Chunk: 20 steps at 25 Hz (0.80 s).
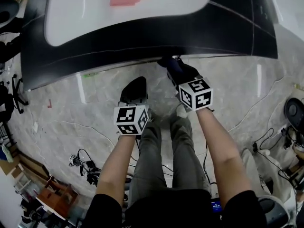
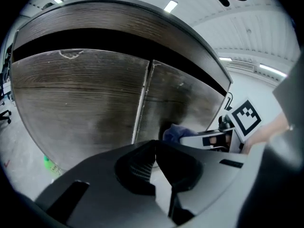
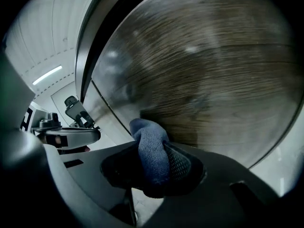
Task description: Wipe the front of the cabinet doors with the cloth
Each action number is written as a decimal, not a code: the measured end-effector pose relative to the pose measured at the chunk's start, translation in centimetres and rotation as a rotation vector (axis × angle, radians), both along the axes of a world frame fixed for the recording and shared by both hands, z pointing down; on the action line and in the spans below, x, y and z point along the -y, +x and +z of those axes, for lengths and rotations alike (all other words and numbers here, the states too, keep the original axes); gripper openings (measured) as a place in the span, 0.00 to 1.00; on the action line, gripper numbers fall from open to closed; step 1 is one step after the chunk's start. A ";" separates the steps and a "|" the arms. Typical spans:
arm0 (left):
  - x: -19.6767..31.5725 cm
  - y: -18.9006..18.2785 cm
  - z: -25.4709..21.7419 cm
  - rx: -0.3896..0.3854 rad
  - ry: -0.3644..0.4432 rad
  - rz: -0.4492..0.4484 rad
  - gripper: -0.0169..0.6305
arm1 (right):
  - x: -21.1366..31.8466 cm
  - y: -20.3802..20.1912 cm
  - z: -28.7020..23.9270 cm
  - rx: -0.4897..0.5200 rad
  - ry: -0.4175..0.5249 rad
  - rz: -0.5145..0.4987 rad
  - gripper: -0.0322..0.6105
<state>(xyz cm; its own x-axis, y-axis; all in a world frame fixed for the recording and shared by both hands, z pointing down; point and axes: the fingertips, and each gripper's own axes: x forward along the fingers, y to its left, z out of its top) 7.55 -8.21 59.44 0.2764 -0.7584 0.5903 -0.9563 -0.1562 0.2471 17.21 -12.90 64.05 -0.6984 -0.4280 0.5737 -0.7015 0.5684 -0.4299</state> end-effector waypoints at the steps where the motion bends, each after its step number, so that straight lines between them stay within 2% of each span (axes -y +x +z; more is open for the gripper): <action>1: 0.1 0.7 0.0 -0.002 -0.001 0.009 0.04 | 0.1 0.8 0.0 -0.001 0.001 0.010 0.24; 12: 1.7 8.4 0.0 -0.019 0.004 0.114 0.04 | 1.7 9.7 -0.1 -0.003 0.014 0.134 0.24; 20: 2.6 11.5 -0.1 -0.004 0.009 0.141 0.04 | 2.8 15.5 0.4 -0.017 0.015 0.203 0.24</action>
<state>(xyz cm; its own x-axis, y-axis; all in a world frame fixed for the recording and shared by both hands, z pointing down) 19.03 -10.77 59.34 0.3825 -0.7171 0.5826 -0.9239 -0.2908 0.2486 32.74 -15.74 64.44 -0.5874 -0.5674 0.5770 -0.8092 0.4210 -0.4098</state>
